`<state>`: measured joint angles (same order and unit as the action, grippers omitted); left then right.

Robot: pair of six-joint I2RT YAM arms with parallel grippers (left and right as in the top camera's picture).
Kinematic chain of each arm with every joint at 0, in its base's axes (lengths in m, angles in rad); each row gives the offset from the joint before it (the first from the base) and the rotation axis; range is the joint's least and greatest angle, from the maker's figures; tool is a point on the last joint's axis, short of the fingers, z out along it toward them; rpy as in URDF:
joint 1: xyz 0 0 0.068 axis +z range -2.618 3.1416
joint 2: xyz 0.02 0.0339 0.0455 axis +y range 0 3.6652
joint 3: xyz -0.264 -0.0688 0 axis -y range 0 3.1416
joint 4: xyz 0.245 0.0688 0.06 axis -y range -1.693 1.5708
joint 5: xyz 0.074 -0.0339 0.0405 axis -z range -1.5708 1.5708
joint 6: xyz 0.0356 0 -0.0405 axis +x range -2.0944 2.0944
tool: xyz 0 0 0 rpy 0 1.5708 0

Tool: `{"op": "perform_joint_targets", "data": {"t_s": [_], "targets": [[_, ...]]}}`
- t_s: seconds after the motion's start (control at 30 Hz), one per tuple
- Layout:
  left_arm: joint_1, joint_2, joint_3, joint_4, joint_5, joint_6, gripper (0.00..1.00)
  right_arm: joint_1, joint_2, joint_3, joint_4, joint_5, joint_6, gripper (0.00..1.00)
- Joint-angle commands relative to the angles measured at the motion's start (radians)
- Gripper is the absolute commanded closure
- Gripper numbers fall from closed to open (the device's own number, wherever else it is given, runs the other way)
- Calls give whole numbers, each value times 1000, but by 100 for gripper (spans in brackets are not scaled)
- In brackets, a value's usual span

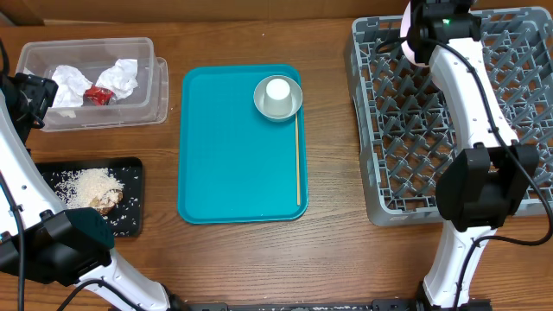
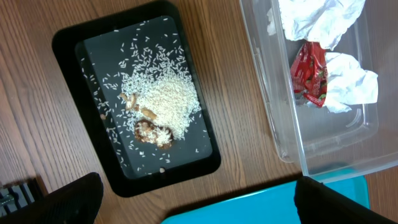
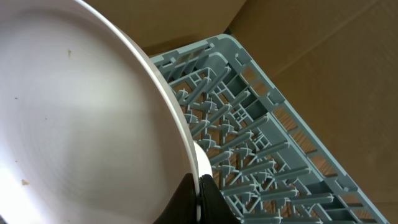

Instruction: Sort waste into correct bins and load items into the dishwasher

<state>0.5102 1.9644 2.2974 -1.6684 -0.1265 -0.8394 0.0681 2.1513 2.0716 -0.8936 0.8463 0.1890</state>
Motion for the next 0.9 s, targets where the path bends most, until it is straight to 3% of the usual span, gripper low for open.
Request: {"op": "perform_joint_targets", "data": {"t_s": [0.0,0.87], "targets": [[-6,10,0,1,1,-13,0,3,-8,-4,11,33,-28,96],[-6,10,0,1,0,-13,0,10,3,-52,-35,41,-18,96]]}}
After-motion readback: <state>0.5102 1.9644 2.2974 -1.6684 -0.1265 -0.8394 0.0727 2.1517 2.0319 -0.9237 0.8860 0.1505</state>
